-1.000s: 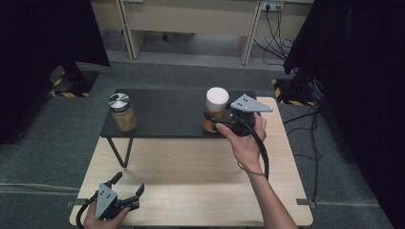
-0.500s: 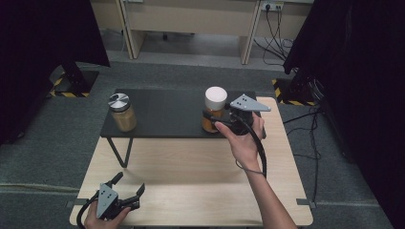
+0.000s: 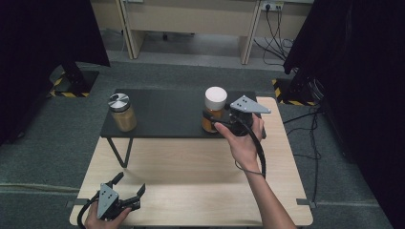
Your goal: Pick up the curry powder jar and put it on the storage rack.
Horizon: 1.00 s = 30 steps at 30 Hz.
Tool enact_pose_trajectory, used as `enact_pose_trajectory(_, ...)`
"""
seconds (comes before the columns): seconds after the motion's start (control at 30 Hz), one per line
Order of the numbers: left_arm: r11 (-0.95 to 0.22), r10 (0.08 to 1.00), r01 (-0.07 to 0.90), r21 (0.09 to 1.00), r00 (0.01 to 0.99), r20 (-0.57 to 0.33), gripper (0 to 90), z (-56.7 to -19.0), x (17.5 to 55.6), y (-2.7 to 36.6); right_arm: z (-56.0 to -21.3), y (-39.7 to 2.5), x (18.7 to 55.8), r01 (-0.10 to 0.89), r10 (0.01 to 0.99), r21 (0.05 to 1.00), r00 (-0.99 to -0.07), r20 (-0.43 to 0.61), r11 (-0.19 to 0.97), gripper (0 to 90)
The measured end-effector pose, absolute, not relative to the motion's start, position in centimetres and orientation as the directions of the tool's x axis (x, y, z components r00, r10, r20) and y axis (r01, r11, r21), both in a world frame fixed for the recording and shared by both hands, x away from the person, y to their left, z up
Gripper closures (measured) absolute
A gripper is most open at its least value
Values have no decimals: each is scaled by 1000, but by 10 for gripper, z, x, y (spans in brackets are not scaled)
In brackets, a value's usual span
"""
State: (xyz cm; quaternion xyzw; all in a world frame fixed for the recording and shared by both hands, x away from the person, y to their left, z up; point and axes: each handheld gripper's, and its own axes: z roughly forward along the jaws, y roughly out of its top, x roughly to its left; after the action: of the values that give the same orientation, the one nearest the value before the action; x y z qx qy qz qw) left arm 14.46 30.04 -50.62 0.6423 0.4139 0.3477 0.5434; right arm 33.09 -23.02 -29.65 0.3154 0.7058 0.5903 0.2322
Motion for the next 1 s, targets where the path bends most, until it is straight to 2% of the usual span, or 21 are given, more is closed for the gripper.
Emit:
enact_pose_trajectory(0.83, -54, 910, 146, 988, 415, -11, 88, -505, 143, 300, -299, -231, 331, 169, 718, 981, -694, 49, 96, 318)
enact_pose_trajectory(0.87, -55, 910, 146, 988, 415, -11, 87, -505, 143, 300, -300, -231, 332, 167, 717, 981, -695, 50, 94, 306)
enact_pose_trajectory(1.0, -57, 909, 145, 988, 417, -9, 87, -504, 143, 300, -309, -231, 333, 157, 713, 985, -699, 61, 70, 138)
